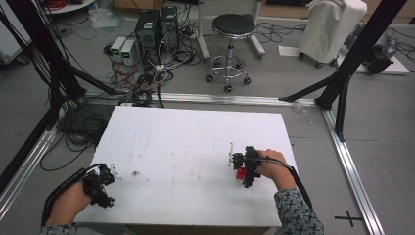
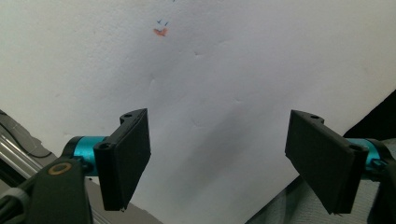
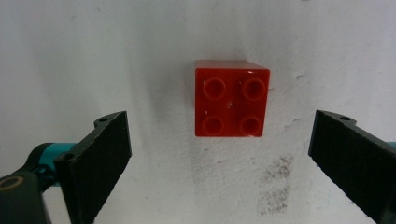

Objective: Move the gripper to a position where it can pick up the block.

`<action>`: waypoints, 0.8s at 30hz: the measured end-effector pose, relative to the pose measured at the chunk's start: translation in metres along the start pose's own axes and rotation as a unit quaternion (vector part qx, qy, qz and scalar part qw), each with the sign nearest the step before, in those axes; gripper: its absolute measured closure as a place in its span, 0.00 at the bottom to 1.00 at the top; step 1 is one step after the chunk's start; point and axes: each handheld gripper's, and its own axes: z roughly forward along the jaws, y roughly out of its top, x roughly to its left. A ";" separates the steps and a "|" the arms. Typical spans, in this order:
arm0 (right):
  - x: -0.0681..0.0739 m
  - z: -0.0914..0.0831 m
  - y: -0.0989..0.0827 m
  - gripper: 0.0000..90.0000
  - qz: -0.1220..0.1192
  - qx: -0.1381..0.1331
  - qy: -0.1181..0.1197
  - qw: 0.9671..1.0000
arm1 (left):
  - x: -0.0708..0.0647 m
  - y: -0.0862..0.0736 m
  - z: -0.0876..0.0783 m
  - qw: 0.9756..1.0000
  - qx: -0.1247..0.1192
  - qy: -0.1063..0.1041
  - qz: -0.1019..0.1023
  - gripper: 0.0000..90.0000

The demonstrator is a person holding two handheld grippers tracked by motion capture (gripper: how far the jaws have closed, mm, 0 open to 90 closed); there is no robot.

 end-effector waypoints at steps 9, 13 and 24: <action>-0.006 0.009 0.007 0.06 0.007 0.002 0.013 1.000 | 0.000 -0.001 0.000 1.000 -0.002 -0.001 -0.002 0.25; -0.008 0.016 0.009 0.06 0.007 0.009 0.017 1.000 | 0.000 -0.001 -0.001 1.000 -0.001 -0.003 0.000 0.25; -0.009 0.016 0.010 0.06 0.004 0.005 0.019 1.000 | 0.000 -0.001 0.000 1.000 -0.001 0.001 0.002 0.25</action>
